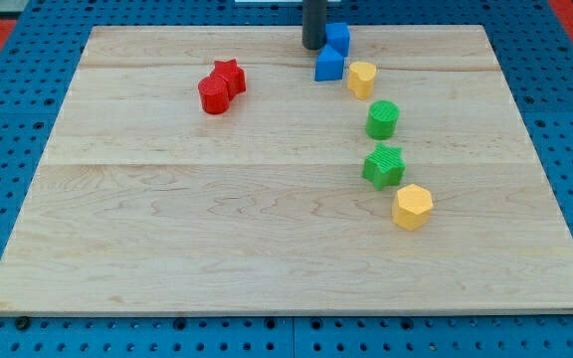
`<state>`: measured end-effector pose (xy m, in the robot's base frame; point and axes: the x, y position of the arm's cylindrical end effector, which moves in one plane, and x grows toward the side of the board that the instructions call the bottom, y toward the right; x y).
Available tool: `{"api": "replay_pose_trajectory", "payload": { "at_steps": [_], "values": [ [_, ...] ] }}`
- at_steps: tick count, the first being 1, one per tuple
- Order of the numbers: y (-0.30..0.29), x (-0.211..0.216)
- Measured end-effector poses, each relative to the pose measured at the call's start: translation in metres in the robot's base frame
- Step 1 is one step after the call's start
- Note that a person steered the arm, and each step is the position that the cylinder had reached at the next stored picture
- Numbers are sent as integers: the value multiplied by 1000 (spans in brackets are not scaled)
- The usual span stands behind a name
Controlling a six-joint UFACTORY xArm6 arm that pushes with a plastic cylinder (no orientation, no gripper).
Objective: Push the blue triangle to the top of the yellow heart
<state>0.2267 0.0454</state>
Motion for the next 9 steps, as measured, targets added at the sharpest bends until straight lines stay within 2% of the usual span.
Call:
{"api": "replay_pose_trajectory", "payload": {
  "at_steps": [1, 3, 4, 6, 8, 9],
  "values": [
    [13, -2],
    [-55, 4],
    [-66, 41],
    [-36, 49],
    [38, 49],
    [39, 44]
  ]
}}
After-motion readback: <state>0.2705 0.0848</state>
